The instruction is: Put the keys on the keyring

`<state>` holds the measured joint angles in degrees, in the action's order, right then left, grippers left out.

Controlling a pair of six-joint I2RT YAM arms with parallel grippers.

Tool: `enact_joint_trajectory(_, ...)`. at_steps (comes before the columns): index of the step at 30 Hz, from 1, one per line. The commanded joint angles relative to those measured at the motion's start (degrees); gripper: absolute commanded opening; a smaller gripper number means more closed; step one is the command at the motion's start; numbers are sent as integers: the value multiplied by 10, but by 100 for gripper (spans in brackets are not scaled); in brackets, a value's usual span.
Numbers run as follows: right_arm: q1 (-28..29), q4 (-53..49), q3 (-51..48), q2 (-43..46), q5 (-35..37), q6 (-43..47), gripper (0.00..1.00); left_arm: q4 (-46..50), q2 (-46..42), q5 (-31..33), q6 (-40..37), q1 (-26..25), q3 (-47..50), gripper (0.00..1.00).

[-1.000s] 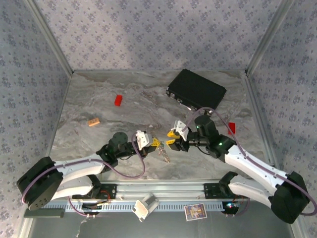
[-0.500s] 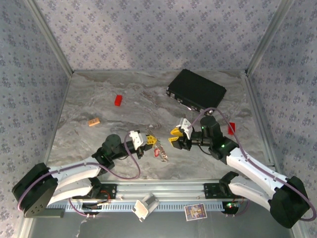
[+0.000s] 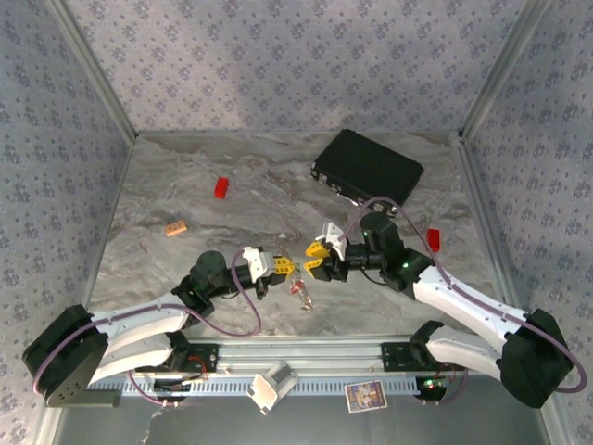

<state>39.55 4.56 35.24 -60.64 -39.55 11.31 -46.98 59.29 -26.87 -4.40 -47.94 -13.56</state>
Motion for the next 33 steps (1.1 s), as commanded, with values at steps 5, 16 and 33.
enact_joint_trajectory(5, 12, -1, 22, -16, -23, 27, 34, -36, 1, -34, 5, 4, -22, 0)
enact_joint_trajectory(16, 22, -18, 39, -38, -39, 42, 28, -50, 14, -49, 15, 3, -30, 0)
enact_joint_trajectory(33, 48, -153, 106, -47, 0, 115, 0, 141, -9, -21, -23, 2, -67, 12)
